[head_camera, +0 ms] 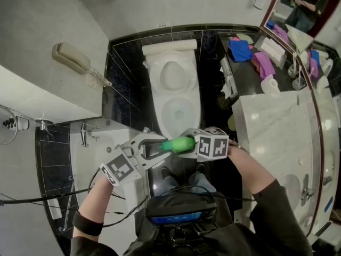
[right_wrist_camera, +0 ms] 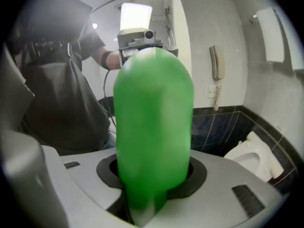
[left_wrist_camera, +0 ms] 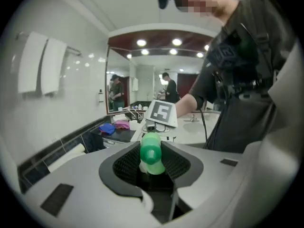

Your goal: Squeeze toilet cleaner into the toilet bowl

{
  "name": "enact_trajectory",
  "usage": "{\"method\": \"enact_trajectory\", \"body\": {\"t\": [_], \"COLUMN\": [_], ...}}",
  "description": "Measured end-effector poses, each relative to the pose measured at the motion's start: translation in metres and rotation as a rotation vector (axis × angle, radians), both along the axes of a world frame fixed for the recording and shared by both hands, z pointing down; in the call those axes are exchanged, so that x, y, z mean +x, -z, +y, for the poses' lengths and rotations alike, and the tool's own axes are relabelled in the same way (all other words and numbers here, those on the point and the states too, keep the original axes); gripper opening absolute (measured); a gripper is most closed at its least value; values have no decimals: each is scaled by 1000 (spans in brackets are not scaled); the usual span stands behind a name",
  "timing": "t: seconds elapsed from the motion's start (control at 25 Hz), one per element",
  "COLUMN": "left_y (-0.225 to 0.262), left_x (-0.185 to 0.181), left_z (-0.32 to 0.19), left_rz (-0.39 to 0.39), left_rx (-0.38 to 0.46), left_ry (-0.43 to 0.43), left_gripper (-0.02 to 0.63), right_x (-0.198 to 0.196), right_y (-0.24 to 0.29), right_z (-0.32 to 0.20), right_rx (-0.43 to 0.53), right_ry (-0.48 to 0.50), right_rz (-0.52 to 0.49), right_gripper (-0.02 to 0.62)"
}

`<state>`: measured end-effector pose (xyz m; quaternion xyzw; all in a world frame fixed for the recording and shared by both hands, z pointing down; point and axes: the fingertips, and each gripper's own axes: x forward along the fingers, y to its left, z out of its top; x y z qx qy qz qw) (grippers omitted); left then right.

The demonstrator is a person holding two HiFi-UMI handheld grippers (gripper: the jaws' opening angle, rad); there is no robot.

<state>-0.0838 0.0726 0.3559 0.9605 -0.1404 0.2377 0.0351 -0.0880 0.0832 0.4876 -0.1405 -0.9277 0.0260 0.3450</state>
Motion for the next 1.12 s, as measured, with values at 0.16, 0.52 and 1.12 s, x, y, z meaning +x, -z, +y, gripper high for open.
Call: {"method": "enact_trajectory", "body": {"t": [0.16, 0.52, 1.12], "left_y": [0, -4, 2], "left_x": [5, 12, -23], "left_z": [8, 19, -11], "left_rz": [-108, -120, 523], "left_rx": [247, 328, -627], "left_ry": [-110, -151, 282], "left_gripper": [127, 129, 275], "right_x": [-2, 6, 9], "right_y": [8, 7, 29], "right_z": [24, 42, -80], "right_rx": [-208, -290, 779], "right_ry": [42, 83, -277], "right_rz": [-43, -59, -42], "right_gripper": [195, 195, 198]}}
